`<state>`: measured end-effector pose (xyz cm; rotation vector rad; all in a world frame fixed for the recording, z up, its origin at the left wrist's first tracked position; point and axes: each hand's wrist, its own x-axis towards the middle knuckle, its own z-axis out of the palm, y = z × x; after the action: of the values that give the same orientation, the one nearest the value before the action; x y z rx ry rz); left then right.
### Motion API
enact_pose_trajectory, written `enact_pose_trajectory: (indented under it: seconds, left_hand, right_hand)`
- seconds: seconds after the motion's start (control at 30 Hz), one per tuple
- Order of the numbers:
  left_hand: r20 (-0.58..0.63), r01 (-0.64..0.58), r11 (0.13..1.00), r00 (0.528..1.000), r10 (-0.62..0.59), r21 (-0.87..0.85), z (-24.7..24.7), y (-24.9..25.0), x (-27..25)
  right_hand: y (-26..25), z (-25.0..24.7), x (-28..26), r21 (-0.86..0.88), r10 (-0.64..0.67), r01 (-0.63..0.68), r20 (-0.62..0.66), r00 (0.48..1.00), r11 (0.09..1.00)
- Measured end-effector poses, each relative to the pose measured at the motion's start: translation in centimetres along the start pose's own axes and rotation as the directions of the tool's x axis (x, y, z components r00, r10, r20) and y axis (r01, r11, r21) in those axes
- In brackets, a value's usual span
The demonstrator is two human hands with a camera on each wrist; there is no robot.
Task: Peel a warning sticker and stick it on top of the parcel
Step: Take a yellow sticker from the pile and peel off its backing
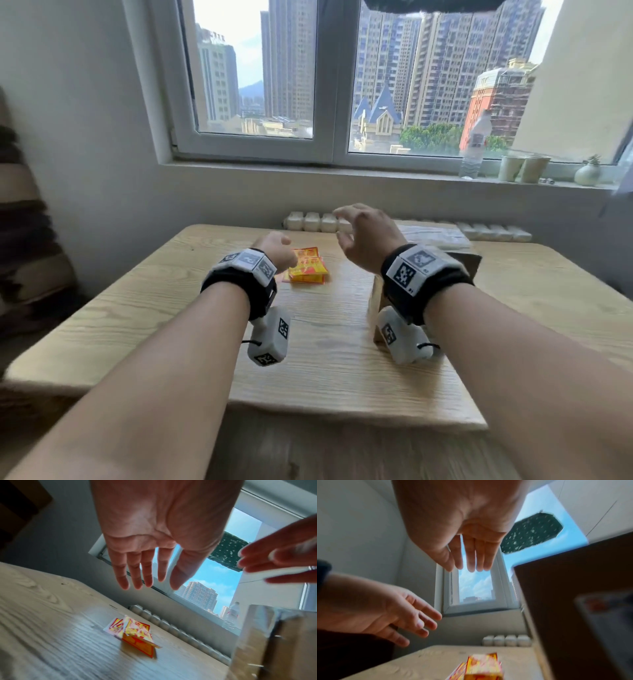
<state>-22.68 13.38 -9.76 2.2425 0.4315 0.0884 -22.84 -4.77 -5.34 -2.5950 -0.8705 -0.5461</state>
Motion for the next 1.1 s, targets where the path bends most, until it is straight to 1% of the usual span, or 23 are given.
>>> enact_pose_trajectory:
  seconds: [0.07,0.13,0.27,0.33,0.47,0.53,0.6,0.67,0.73,0.8,0.87,0.93,1.03,1.07,1.1]
  left_hand:
    - [-0.034,0.017,0.999,0.999,-0.016,0.031,-0.6,-1.7,0.5]
    - [-0.042,0.025,0.999,0.999,-0.023,0.045,-0.6,-3.2,1.6]
    - [-0.027,0.039,0.998,0.999,-0.038,0.054,0.2,-5.5,4.9]
    - [-0.006,0.041,0.997,0.999,-0.041,0.058,1.0,-6.0,6.4]
    - [-0.002,0.065,0.996,0.998,-0.065,0.062,2.3,-6.8,8.9]
    - [0.003,0.086,0.996,0.996,-0.087,0.026,2.6,-7.2,10.0]
    - [0.014,0.122,0.992,0.992,-0.122,-0.036,2.9,-7.5,10.9]
    - [0.023,0.152,0.982,0.988,-0.151,-0.108,3.2,-7.8,11.4]
    - [0.032,0.185,0.969,0.983,-0.183,-0.164,3.5,-8.1,11.8]
    - [0.043,0.211,0.945,0.977,-0.207,-0.248,3.7,-8.1,11.8]
    - [0.059,0.241,0.908,0.97,-0.235,-0.343,3.7,-7.6,11.4]
    - [0.057,0.249,0.861,0.967,-0.25,-0.443,3.6,-6.8,10.8]
    - [0.062,0.274,0.772,0.954,-0.293,-0.574,3.1,-5.9,10.1]
    - [0.053,0.272,0.749,0.951,-0.303,-0.604,2.8,-5.7,9.8]
    - [0.033,0.264,0.748,0.95,-0.31,-0.609,2.4,-5.5,9.2]
  right_hand:
    - [-0.4,3.3,1.1,-0.049,0.059,-0.054,0.118,0.991,0.997]
    - [-0.1,6.5,2.4,-0.082,0.122,-0.105,0.233,0.965,0.991]
    - [1.1,11.8,5.1,-0.141,0.199,-0.159,0.351,0.915,0.977]
    - [1.5,14.1,6.4,-0.167,0.206,-0.149,0.407,0.89,0.975]
    - [2.0,18.0,8.5,-0.21,0.175,-0.069,0.543,0.821,0.975]
    - [2.2,19.4,9.1,-0.209,0.158,-0.041,0.585,0.795,0.977]
    - [2.5,20.1,9.3,-0.205,0.157,-0.039,0.603,0.782,0.978]
    - [2.7,20.6,9.2,-0.204,0.157,-0.04,0.599,0.786,0.978]
    - [3.0,20.6,9.1,-0.19,0.144,-0.04,0.574,0.806,0.981]
    - [3.1,20.2,9.0,-0.156,0.111,-0.034,0.521,0.846,0.987]
    - [3.0,19.5,8.8,-0.122,0.065,-0.012,0.443,0.894,0.992]
    - [2.6,18.4,8.5,-0.09,0.016,0.019,0.371,0.928,0.996]
    - [1.5,16.3,7.5,-0.029,-0.071,0.084,0.308,0.949,0.996]
    - [1.1,15.7,7.1,0.0,-0.1,0.105,0.29,0.952,0.995]
    - [0.7,15.0,6.6,0.022,-0.121,0.119,0.271,0.955,0.993]
